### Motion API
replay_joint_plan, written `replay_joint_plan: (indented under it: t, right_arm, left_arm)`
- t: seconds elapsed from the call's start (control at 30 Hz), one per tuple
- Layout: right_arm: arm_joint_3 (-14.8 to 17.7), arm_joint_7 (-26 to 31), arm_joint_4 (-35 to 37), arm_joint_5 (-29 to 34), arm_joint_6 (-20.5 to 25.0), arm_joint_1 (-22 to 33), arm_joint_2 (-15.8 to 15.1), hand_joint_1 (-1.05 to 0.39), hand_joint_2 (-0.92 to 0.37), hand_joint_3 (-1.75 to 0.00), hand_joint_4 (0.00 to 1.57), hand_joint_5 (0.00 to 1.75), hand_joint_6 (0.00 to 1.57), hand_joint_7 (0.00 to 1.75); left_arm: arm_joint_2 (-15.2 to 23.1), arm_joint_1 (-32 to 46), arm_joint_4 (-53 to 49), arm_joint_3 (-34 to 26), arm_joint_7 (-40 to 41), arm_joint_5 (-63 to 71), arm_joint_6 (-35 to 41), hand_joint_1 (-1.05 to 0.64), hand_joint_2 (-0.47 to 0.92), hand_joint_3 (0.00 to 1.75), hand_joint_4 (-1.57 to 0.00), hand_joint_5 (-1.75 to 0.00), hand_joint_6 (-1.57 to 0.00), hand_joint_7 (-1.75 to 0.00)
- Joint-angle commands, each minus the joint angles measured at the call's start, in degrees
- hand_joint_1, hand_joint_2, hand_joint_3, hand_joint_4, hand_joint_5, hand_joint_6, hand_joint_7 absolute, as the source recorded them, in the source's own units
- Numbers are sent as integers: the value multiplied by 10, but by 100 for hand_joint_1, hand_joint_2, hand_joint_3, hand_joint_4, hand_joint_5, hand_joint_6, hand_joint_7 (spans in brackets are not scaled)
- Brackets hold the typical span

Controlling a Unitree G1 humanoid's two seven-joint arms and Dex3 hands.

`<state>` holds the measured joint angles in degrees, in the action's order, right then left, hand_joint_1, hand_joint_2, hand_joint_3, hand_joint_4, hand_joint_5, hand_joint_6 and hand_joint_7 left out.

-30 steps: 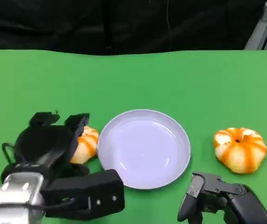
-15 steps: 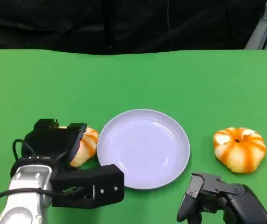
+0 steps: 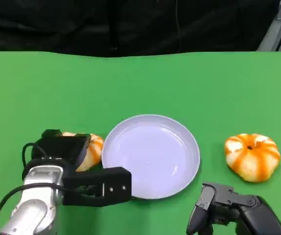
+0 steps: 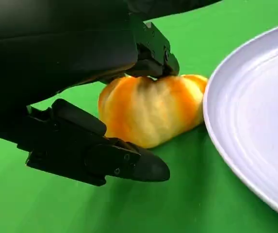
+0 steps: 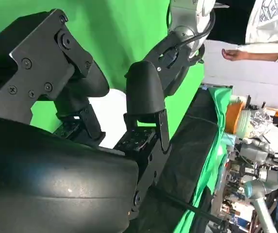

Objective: Grasp the bread from the table and place it into the plate.

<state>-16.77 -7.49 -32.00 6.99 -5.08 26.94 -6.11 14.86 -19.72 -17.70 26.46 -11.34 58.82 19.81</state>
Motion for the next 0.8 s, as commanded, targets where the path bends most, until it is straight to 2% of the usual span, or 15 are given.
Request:
replay_joint_plan:
  t: [0.03, 0.57, 0.77, 0.8]
  right_arm:
    - [0, 3, -5, -3, -5, 3, -2, 10, -27, -152, 89, 167, 76, 146]
    - [-1, 4, -4, -4, -9, 5, -1, 11, -27, -152, 89, 167, 76, 146]
    - [-2, 6, -4, -2, -8, 5, -1, 11, -27, -152, 89, 167, 76, 146]
    - [-2, 6, -4, -1, -10, 5, -1, 11, -27, -152, 89, 167, 76, 146]
  left_arm:
    - [0, -9, -37, 9, 7, -15, 5, -59, 92, 11, -7, -44, -30, -2]
    - [4, -15, -56, 25, 26, -34, 10, -56, 92, 11, -7, -41, -28, 0]
    - [7, -12, -54, 21, 49, -42, 2, -59, 92, 15, -8, -40, -29, 0]
    - [8, -7, -51, 17, 60, -46, -4, -52, 92, 13, -17, -42, -35, -3]
